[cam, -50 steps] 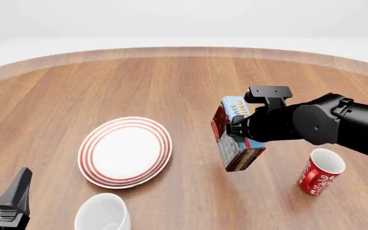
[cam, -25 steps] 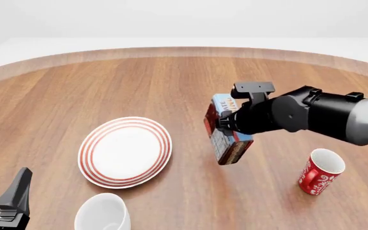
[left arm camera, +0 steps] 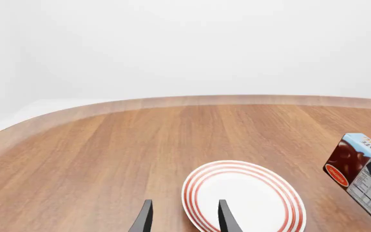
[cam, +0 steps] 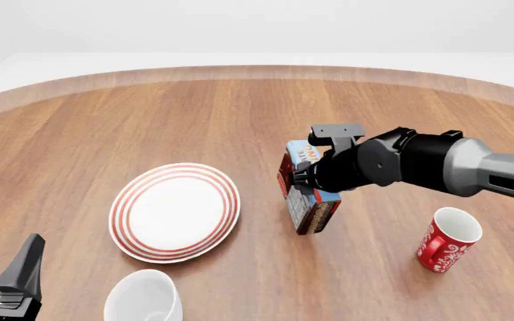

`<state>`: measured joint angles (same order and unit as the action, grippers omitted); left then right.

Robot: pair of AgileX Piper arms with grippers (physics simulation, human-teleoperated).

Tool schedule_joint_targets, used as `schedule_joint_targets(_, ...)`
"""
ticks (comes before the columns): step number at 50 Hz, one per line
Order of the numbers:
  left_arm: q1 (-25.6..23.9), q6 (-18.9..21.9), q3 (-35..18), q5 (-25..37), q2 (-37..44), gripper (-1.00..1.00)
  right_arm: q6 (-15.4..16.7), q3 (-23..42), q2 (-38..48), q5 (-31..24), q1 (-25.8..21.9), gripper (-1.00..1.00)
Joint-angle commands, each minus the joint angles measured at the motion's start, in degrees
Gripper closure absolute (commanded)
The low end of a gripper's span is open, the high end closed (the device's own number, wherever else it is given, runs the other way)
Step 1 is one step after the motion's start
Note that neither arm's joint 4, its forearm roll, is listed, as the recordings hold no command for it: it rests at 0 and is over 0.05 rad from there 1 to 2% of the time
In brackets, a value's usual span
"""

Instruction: Pick up the white mug and put it on the plate, and put the chocolate pudding to the right of the plate.

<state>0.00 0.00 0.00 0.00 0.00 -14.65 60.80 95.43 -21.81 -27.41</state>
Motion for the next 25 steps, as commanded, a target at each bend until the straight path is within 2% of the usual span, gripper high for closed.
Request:
schedule_joint_targets(1, 0.0, 0.0, 0.0, 0.0, 0.0, -1.00, -1.2, 0.4, 1.8, 0.6, -0.4, 1.00)
schedule_joint_targets(25, 0.0, 0.0, 0.0, 0.0, 0.0, -1.00, -2.1, -0.6, 3.8, 1.9, -0.9, 1.00)
